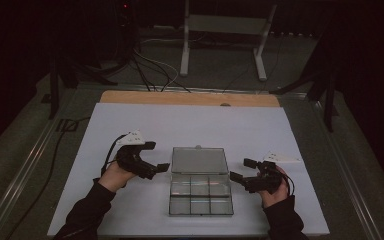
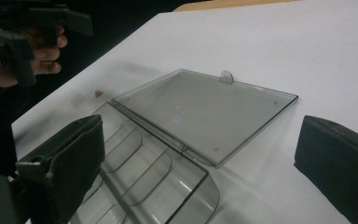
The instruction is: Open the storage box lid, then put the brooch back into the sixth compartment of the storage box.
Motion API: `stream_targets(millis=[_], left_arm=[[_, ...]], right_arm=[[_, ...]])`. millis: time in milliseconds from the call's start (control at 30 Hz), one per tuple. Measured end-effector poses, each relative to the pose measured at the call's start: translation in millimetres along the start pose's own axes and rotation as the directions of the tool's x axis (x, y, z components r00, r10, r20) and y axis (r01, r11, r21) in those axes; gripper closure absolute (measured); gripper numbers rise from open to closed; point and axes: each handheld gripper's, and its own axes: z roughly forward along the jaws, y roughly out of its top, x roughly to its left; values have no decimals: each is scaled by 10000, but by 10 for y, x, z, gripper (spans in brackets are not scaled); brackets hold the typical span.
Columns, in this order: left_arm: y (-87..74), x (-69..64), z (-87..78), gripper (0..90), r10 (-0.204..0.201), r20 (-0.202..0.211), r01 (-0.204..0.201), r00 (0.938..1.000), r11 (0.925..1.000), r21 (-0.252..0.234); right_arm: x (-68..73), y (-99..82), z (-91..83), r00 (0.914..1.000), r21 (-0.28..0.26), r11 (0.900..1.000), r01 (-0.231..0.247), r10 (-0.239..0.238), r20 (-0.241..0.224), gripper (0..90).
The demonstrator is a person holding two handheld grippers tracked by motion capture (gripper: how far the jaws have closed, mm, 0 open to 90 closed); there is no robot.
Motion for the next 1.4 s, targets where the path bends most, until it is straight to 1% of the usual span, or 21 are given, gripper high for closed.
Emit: stream_targets(millis=[33, 100, 133, 167, 233, 267, 300, 367, 433, 467, 533, 700, 900, 967, 1167, 1233, 1333, 1400], left_arm=[[3, -1, -26, 14, 21, -40, -21, 10000, 10000, -49], [6, 1, -79, 13, 59, -200, -63, 9998, 9999, -159], [7, 5, -105, 14, 65, -235, -70, 9997, 9998, -200], [8, 11, -130, 13, 54, -297, -61, 9995, 9997, -235], [10, 27, -185, 14, 54, -384, -68, 9992, 9993, -364], [10, 34, -212, 14, -9, -463, -10, 9989, 9992, -412], [10, 41, -241, 13, 28, -527, -52, 9986, 9990, -453], [6, 52, -309, 14, 17, -710, -57, 9975, 9984, -555], [2, 62, -359, 14, -33, -772, -17, 9970, 9978, -656], [-1, 69, -386, 14, -70, -864, 9, 9962, 9975, -711], [-11, 83, -434, 14, -118, -908, 45, 9958, 9968, -804], [-70, 108, -524, 14, -147, -1219, 43, 9924, 9964, -848], [-187, 150, -583, 14, -352, -1435, 235, 9890, 9963, -823], [-234, 156, -595, 14, -411, -1497, 287, 9879, 9960, -841], [-320, 159, -611, 14, -511, -1524, 373, 9870, 9951, -915], [-353, 169, -612, 14, -585, -1614, 442, 9851, 9949, -905], [-419, 199, -613, 14, -939, -1836, 767, 9785, 9922, -983], [-471, 220, -618, 14, -1170, -1882, 983, 9751, 9895, -1056]], right_arm=[[2, -6, -9, 10000, 0, 10000, -66, 66, -39, 0], [-1, -29, -35, 9993, -111, 9996, -265, 262, -258, 0], [1, -42, -48, 9986, -166, 9994, -308, 300, -443, 0], [9, -52, -57, 9984, -166, 9994, -300, 292, -484, 0], [18, -64, -71, 9996, 3, 9999, -101, 101, -250, 0], [20, -74, -78, 9998, 23, 10000, -66, 66, -186, 0], [23, -83, -88, 9999, 85, 9999, -81, 81, -81, 0], [24, -99, -111, 10000, 67, 10000, -15, 15, 18, 0], [26, -108, -140, 9999, 19, 10000, 68, -69, 136, 0], [27, -111, -155, 9998, -15, 10000, 76, -76, 169, 0], [23, -118, -178, 9997, -46, 9999, 105, -104, 241, 0], [7, -124, -210, 9996, -184, 9998, 122, -117, 267, 0], [-13, -123, -214, 9995, -228, 9997, 40, -33, 314, 0], [-15, -122, -214, 9997, -231, 9997, 23, -17, 245, 0], [-19, -125, -194, 9998, -159, 9999, 12, -9, 223, 0], [-21, -126, -191, 9998, -131, 9999, -6, 9, 223, 0], [-22, -126, -193, 9998, -146, 9999, -7, 10, 177, 0], [-22, -126, -196, 9998, -157, 9999, 23, -20, 186, 0]])
